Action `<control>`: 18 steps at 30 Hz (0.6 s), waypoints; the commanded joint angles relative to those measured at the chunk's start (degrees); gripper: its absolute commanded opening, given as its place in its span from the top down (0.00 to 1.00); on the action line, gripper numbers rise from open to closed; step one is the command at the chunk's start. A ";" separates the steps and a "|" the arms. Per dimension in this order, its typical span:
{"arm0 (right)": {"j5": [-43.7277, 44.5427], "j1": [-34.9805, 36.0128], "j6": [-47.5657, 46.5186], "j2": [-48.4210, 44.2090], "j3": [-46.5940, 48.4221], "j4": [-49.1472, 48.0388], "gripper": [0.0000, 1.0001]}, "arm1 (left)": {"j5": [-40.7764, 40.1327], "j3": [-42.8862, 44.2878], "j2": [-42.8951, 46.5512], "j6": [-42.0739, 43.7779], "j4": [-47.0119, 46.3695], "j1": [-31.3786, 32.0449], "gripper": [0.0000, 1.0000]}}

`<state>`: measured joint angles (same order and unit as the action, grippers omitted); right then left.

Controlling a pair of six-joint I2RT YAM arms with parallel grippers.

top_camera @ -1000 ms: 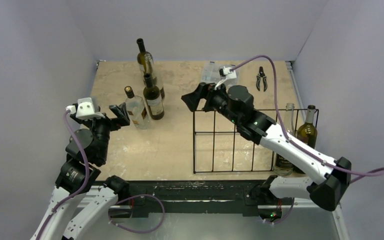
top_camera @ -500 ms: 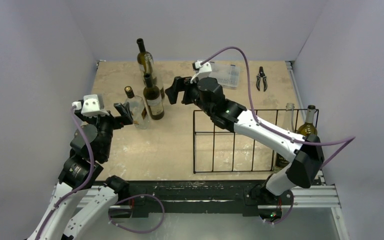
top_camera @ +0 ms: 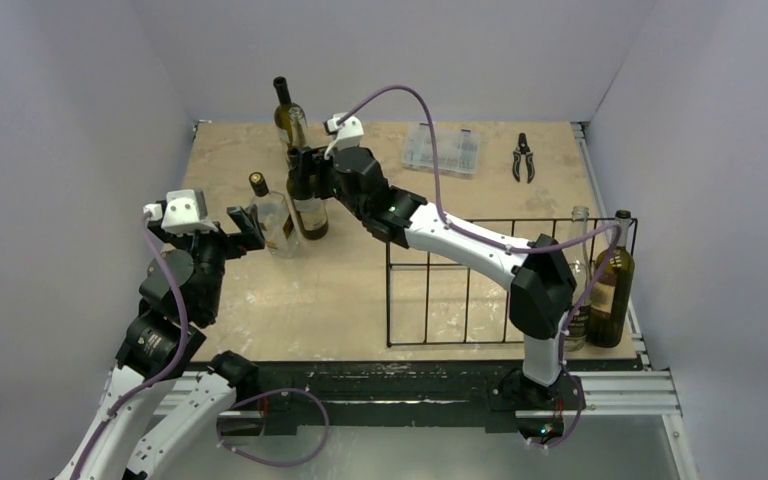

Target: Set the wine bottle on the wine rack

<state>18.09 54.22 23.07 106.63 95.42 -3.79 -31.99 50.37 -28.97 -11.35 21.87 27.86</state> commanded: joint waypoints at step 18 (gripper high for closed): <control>14.10 3.01 -8.64 14.19 14.48 -3.16 0.42 | 1.27 1.24 -0.29 -0.11 -2.02 0.27 0.06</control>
<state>28.01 56.31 17.74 120.25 106.28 -4.36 -31.44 50.37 -28.86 -11.38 21.89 27.86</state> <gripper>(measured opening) 0.583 0.946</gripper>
